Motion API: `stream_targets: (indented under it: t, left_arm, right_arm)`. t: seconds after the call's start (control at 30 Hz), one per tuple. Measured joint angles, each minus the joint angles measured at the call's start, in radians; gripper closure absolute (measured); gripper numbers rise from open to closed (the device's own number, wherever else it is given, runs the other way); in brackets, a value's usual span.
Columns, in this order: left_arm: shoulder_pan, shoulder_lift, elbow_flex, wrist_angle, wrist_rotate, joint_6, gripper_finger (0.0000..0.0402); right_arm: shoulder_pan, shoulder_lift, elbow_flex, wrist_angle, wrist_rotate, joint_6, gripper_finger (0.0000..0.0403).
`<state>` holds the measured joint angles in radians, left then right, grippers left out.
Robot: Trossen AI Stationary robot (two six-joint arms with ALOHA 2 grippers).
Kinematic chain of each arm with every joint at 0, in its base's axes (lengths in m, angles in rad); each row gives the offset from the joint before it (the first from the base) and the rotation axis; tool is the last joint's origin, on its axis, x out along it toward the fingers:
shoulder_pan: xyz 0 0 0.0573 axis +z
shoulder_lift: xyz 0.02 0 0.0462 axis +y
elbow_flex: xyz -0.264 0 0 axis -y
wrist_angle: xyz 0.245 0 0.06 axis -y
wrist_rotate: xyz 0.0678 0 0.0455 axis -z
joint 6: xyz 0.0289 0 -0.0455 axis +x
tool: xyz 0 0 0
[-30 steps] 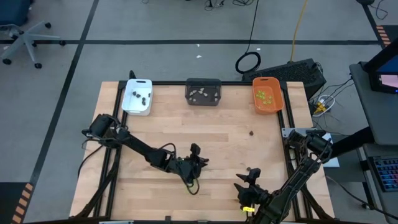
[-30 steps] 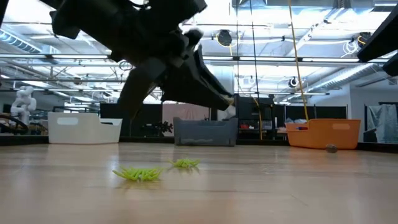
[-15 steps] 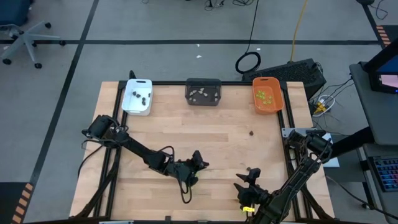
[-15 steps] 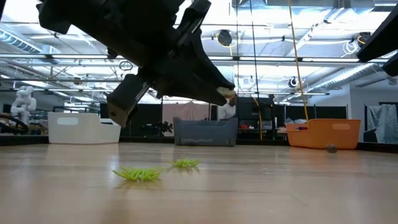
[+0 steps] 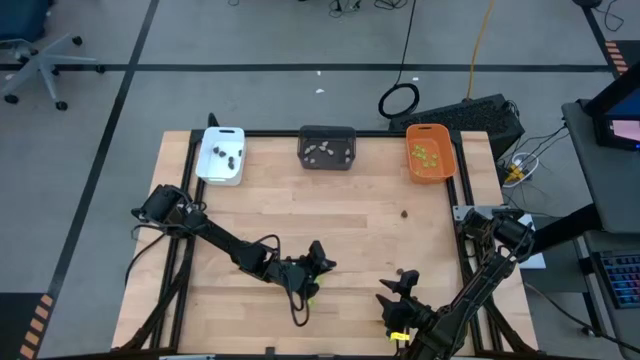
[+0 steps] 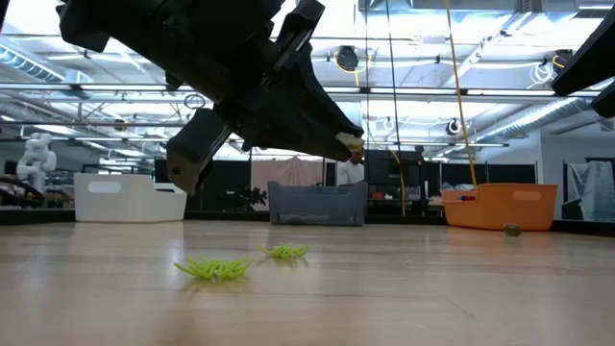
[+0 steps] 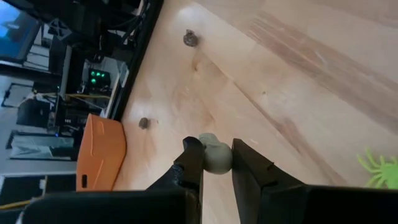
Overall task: Sort Halloween decoration
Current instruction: Put the white toy skull into the black bin
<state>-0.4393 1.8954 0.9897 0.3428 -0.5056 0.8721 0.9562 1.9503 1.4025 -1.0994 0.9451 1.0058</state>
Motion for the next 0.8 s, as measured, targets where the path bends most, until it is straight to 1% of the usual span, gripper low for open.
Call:
stream_targets:
  t: [0.17,0.33,0.47,0.67,0.73,0.8]
  left_arm:
    - [0.0,0.0,0.0,0.0,0.001,-0.083,0.0353]
    - [0.0,0.0,0.001,0.042,0.009,-0.238,0.0353]
    - [0.0,0.0,0.001,0.059,0.04,-0.305,0.0353]
    - [-0.004,0.0,0.001,0.063,0.053,-0.293,0.0353]
    - [-0.005,0.0,0.001,0.064,0.053,-0.227,0.0353]
    - [-0.006,0.0,0.001,0.067,0.053,-0.126,0.0353]
  right_arm:
    - [0.0,0.0,0.0,0.0,0.0,0.0,0.0204]
    - [0.0,0.0,0.0,0.0,0.0,0.0,0.0204]
    - [0.0,0.0,0.0,0.0,0.0,0.0,0.0204]
    - [0.0,0.0,0.0,0.0,0.0,0.0,0.0204]
    - [0.0,0.0,0.0,0.0,0.0,0.0,0.0204]
    - [0.0,0.0,0.0,0.0,0.0,0.0,0.0204]
